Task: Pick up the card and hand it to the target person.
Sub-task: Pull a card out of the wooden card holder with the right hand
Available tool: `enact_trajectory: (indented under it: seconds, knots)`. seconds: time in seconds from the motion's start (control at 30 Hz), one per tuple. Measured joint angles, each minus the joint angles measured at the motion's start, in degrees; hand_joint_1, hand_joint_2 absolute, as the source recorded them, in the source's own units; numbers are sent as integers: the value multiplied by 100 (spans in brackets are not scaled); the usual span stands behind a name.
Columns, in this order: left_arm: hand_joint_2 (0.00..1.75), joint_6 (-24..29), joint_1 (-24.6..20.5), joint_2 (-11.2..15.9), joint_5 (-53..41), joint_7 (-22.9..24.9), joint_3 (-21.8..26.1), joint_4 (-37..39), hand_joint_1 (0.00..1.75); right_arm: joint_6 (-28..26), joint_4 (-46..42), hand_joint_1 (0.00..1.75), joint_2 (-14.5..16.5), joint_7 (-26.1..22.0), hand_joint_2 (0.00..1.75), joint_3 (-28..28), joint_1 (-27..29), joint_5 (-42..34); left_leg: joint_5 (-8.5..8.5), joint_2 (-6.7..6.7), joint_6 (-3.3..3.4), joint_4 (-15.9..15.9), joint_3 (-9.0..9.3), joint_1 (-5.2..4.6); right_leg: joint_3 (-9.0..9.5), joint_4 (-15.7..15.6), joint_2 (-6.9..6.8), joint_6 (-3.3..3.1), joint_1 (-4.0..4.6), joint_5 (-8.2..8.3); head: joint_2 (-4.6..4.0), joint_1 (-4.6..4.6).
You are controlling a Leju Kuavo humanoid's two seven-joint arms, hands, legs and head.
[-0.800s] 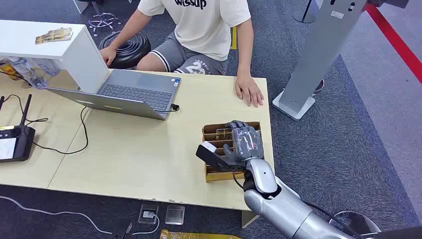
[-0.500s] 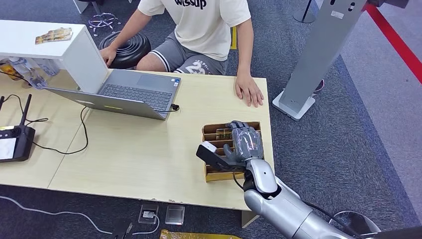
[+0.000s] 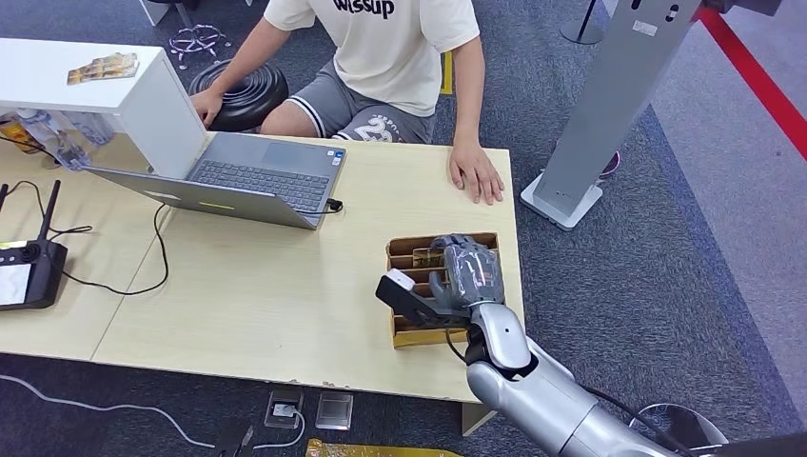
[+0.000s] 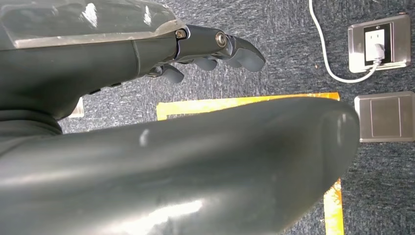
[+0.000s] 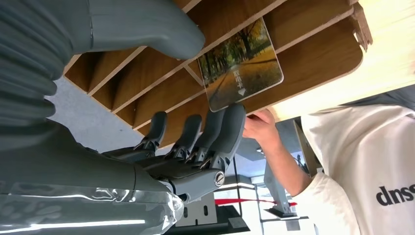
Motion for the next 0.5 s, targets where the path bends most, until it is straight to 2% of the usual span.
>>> enact_trajectory:
  seconds: [0.13, 0.37, 0.5]
  knots:
    - [0, 0, 0, 0, -3, 0, 0, 0, 0, -21, 0, 107, 0, 0, 175, -1, -30, 1, 0, 0, 0, 0, 2, 0, 1, 0, 0, 0, 0, 0, 0, -1]
    - [0, 0, 0, 0, -15, 8, 1, 0, 0, -22, 4, 100, -2, 2, 175, 1, -20, 0, 0, 0, 0, 0, 1, 0, 0, 0, 0, 0, 0, 0, 0, 1]
    - [0, 0, 0, -1, -24, 10, 0, 0, 0, -21, 4, 104, -2, 2, 175, 1, -20, 4, 0, 0, 0, 0, 1, 0, 0, 0, 0, 0, 0, 0, 0, -1]
